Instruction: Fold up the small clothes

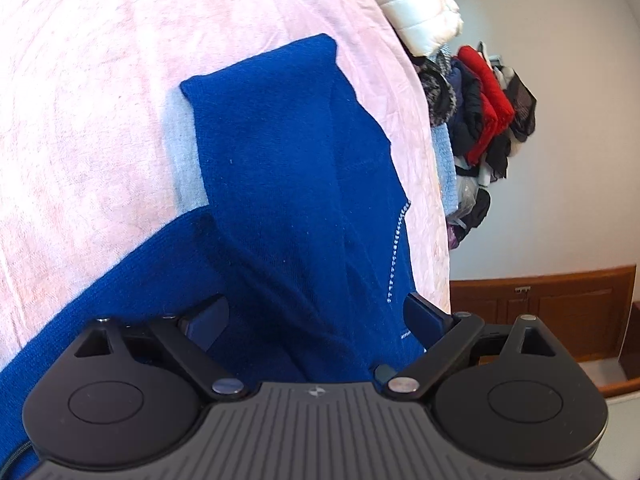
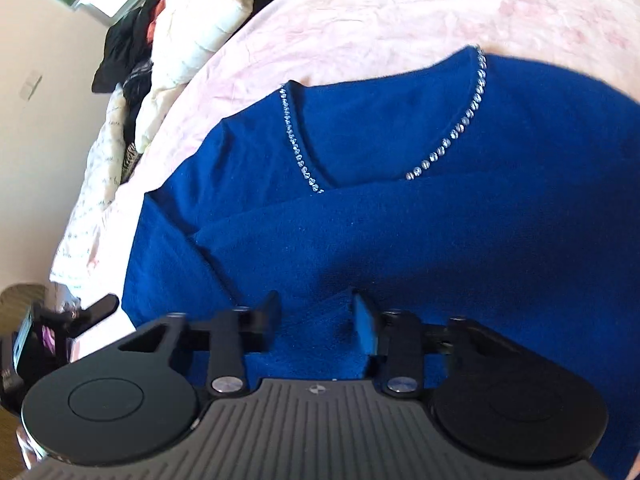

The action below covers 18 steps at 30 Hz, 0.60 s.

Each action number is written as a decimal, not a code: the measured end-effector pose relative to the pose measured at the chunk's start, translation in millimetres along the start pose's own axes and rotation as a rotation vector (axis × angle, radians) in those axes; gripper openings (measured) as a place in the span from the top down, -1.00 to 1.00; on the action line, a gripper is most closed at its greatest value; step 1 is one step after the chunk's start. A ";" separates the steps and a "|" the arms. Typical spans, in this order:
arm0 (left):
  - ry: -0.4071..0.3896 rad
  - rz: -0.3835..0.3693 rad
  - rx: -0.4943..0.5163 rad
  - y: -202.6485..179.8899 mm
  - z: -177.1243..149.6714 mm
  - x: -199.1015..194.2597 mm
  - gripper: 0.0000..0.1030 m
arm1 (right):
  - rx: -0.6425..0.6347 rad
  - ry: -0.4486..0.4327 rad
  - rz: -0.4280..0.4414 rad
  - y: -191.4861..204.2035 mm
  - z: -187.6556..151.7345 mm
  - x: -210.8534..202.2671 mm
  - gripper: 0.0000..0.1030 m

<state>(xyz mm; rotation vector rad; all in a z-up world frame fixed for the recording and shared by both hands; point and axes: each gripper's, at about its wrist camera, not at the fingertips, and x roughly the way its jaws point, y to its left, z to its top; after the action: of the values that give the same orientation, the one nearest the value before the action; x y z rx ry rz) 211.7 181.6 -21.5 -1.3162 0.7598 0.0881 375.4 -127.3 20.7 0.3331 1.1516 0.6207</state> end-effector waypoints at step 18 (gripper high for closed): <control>0.019 0.139 0.042 5.8 2.0 8.0 0.82 | 0.339 -0.083 0.313 -53.1 -119.6 -94.3 -0.19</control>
<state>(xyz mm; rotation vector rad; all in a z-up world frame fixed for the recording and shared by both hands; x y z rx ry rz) 215.9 182.3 -30.7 -1.2249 0.8644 0.1696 255.3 -234.8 15.9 0.8326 1.1330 0.6757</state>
